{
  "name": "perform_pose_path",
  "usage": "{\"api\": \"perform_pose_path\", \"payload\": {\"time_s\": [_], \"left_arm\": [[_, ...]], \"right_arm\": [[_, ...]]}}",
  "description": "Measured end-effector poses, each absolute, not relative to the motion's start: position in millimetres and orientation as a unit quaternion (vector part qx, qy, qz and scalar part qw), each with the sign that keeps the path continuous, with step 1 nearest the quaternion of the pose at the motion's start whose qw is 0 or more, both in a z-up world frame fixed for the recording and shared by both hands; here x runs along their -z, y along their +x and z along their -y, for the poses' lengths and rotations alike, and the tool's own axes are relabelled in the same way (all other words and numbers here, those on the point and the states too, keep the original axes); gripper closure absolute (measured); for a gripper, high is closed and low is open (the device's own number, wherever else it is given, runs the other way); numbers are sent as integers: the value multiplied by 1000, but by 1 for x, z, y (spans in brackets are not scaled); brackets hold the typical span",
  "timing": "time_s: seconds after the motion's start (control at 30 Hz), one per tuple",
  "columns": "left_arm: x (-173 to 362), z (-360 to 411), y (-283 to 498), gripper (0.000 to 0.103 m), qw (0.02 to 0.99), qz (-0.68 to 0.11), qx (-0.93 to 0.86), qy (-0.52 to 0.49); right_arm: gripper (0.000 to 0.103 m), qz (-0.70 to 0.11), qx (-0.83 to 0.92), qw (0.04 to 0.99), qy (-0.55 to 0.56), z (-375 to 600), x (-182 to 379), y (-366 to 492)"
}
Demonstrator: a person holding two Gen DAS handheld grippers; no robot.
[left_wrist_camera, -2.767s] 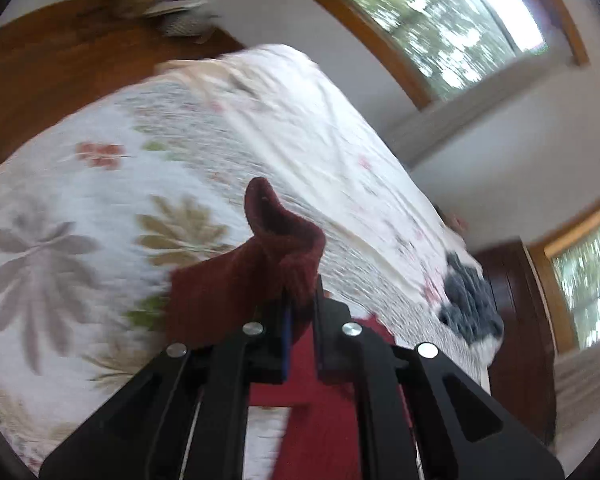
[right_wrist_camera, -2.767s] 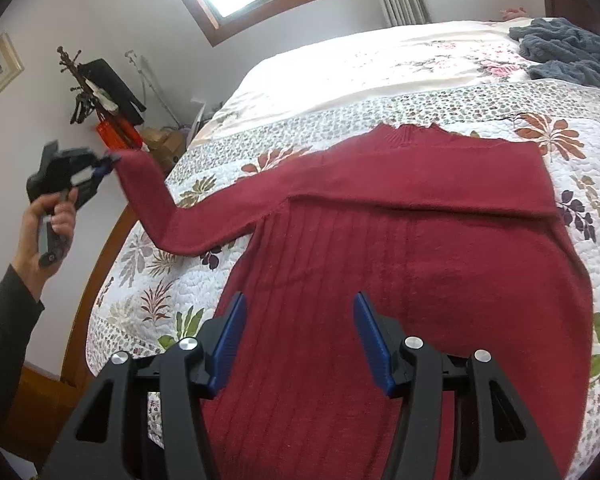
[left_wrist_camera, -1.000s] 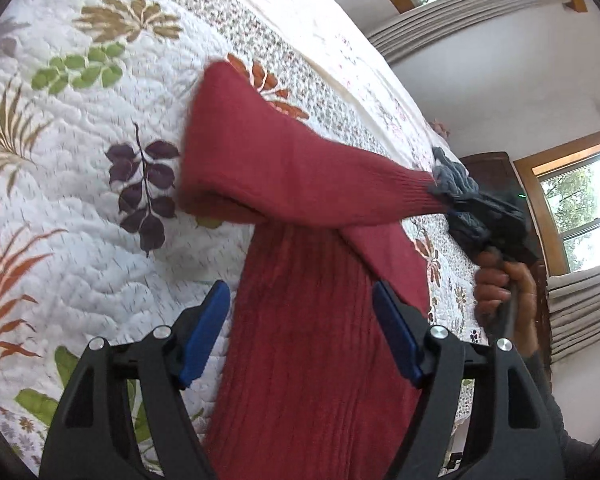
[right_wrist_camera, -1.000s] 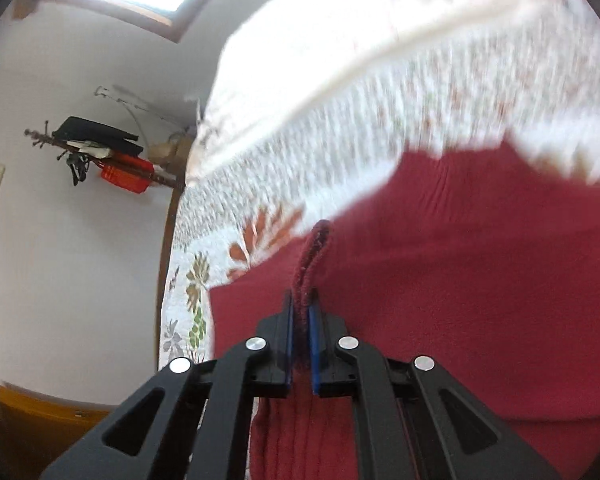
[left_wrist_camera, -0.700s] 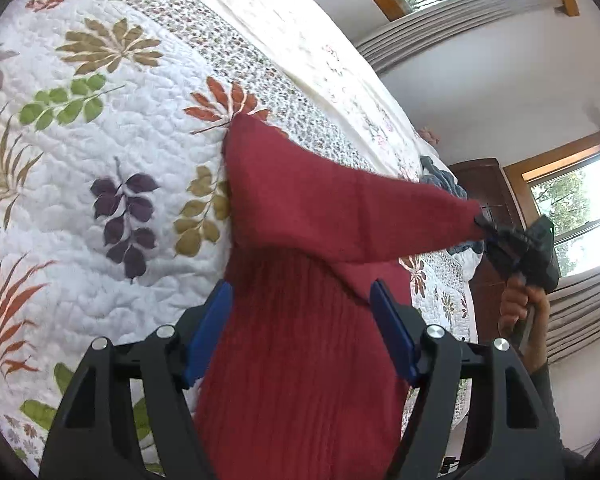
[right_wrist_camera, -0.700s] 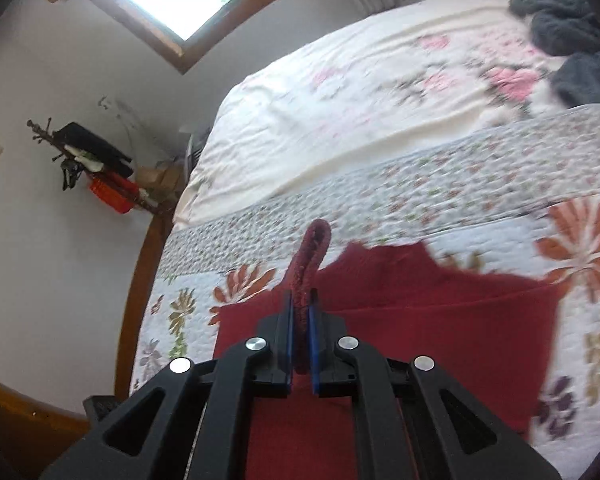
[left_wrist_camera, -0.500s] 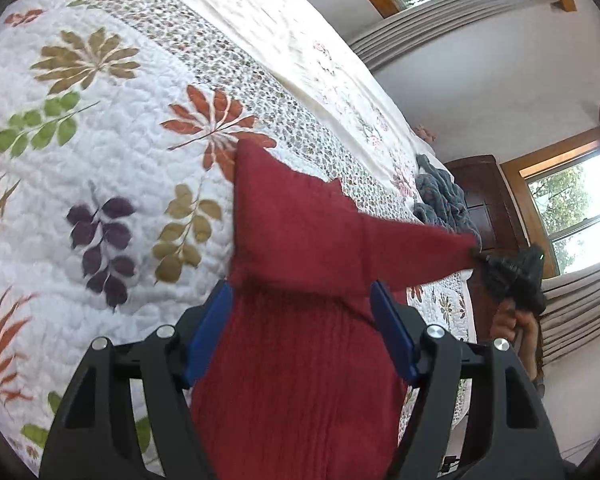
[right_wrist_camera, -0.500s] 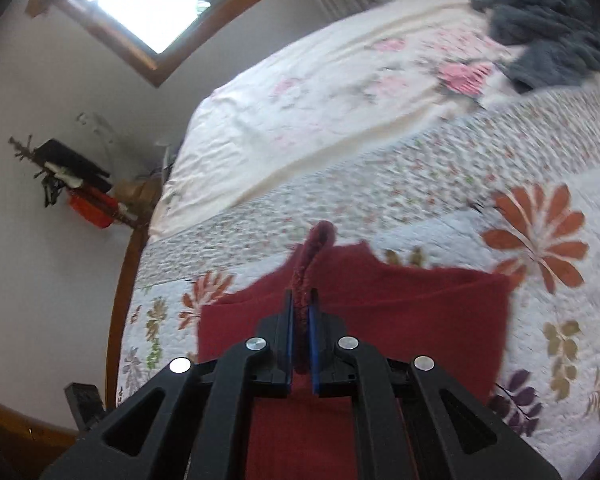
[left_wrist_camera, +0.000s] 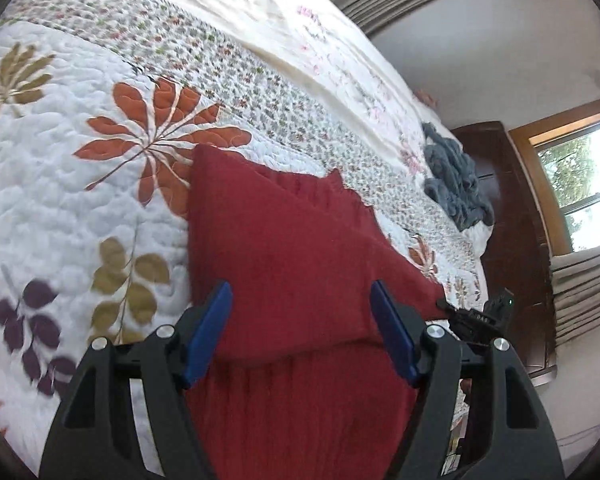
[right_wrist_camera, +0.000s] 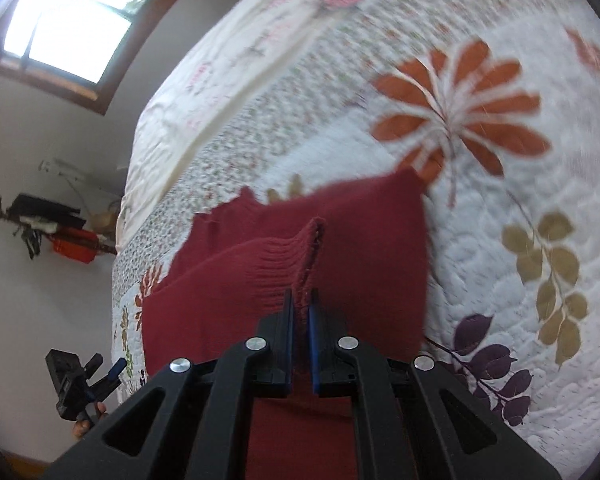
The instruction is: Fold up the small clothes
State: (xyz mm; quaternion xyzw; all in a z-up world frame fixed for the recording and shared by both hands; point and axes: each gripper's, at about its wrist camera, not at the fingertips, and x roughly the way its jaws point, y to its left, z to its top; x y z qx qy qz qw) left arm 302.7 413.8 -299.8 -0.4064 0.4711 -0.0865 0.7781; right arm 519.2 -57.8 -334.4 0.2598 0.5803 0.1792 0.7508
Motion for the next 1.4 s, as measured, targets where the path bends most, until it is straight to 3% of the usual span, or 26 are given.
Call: {"api": "perform_pose_path", "payload": {"time_s": [0.23, 0.37, 0.4, 0.5, 0.63, 0.7, 0.73, 0.77, 1.03, 1.13, 1.17, 1.23, 1.4], "left_arm": [[334, -415, 342, 33, 767, -501, 66, -396], [358, -420, 357, 35, 746, -531, 45, -398], [357, -422, 359, 36, 743, -532, 43, -404], [332, -417, 365, 35, 765, -494, 81, -405], [330, -413, 385, 34, 769, -481, 100, -409], [351, -414, 396, 37, 753, -506, 77, -412], [362, -415, 398, 45, 747, -521, 62, -408], [375, -418, 400, 51, 734, -535, 53, -415], [334, -407, 351, 49, 749, -485, 144, -427], [346, -392, 326, 49, 745, -514, 146, -399], [355, -388, 322, 58, 748, -532, 131, -374], [365, -390, 319, 65, 748, -545, 116, -359], [334, -381, 304, 51, 763, -518, 165, -348]], "right_arm": [[97, -600, -173, 729, 280, 74, 385, 520], [94, -599, -185, 729, 274, 77, 387, 524], [89, -592, -185, 736, 273, 80, 380, 524], [89, -540, -205, 760, 296, 90, 350, 530], [89, -549, -240, 736, 314, 77, 363, 549], [89, -564, -237, 730, 305, 71, 380, 557], [91, -577, -226, 725, 300, 71, 393, 562], [101, -585, -217, 721, 302, 73, 404, 565], [99, -552, -295, 706, 333, 74, 377, 521], [100, -577, -292, 696, 311, 67, 394, 502], [103, -584, -281, 700, 299, 66, 401, 499], [103, -585, -272, 702, 302, 68, 407, 497], [99, -562, -318, 701, 302, 57, 372, 472]]}}
